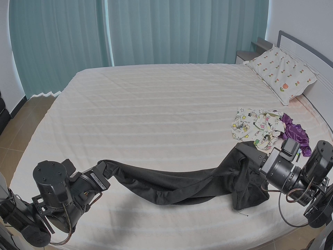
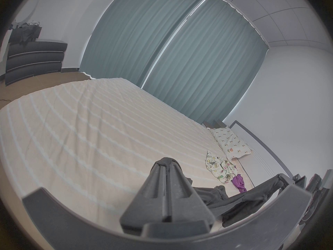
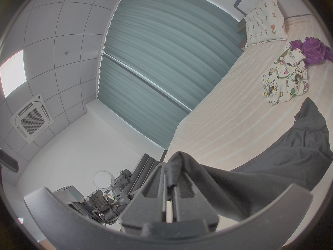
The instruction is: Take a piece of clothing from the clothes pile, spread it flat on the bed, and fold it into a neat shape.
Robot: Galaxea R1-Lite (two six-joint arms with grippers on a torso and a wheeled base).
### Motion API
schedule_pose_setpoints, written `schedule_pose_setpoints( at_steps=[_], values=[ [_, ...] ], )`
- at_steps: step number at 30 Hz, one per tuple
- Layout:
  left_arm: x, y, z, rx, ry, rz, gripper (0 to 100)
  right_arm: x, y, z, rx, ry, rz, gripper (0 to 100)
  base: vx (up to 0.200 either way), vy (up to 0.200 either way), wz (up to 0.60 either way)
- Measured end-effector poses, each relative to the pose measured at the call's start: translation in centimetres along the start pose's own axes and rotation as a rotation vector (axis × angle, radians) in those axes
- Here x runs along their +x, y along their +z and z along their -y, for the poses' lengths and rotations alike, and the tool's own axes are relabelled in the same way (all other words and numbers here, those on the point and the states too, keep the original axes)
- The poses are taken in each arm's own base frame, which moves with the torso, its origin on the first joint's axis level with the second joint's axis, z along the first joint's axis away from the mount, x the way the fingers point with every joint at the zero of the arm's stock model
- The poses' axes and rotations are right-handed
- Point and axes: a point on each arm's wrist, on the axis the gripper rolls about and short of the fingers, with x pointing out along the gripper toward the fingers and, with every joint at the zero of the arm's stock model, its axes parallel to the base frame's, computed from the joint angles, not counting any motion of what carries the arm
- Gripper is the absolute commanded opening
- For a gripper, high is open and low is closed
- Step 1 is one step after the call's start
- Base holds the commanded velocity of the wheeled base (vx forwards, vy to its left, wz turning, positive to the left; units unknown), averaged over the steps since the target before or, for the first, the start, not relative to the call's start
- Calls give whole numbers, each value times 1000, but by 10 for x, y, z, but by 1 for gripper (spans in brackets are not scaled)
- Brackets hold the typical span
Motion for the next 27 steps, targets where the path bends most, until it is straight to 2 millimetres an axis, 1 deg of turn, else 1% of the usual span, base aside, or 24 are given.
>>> schedule_pose_setpoints(
  at_steps=[16, 21, 27],
  values=[
    [0, -2, 2, 4, -6, -4, 0, -3, 3, -4, -2, 19, 12, 0, -200, 0, 0],
    [-2, -1, 3, 10, -14, 1, 0, -8, 7, -11, -33, 47, 33, 0, -200, 0, 0],
    [-9, 5, 8, 2, -45, 23, 0, -21, 15, -27, -56, 120, 72, 0, -200, 0, 0]
  ],
)
